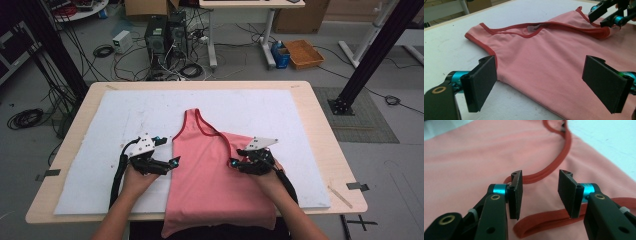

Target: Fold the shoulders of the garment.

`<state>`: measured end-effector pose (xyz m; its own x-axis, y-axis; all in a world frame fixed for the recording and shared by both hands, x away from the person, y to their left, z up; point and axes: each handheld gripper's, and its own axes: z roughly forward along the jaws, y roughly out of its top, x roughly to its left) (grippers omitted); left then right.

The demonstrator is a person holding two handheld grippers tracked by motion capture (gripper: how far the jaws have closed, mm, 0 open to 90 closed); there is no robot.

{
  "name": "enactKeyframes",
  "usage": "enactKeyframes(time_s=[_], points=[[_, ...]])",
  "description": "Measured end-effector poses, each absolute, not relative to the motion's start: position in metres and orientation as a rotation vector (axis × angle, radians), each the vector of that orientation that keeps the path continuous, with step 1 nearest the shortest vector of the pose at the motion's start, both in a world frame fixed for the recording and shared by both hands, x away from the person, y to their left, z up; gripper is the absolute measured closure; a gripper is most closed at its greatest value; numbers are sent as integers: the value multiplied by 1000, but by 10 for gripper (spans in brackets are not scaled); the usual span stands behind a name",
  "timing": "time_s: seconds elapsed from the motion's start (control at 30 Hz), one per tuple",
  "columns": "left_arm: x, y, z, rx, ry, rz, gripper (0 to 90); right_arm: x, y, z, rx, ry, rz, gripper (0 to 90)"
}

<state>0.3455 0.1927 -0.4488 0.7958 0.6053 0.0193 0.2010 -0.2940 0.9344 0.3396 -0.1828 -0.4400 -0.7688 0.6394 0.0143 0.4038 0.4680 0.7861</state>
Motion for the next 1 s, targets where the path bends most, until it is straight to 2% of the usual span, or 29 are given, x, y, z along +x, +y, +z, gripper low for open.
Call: enactKeyframes(time_s=[0.3, 0.5, 0.57, 1.0], points=[[345, 192, -449, 1862, 613, 454, 126, 326, -172, -449, 771, 2469, 1078, 553], [345, 192, -449, 1859, 613, 452, 127, 321, -186, -441, 783, 2436, 1134, 440], [345, 193, -449, 1860, 613, 448, 127, 320, -197, -437, 799, 2407, 1169, 375], [345, 192, -449, 1864, 616, 453, 127, 325, -261, -442, 1069, 2210, 1211, 264]])
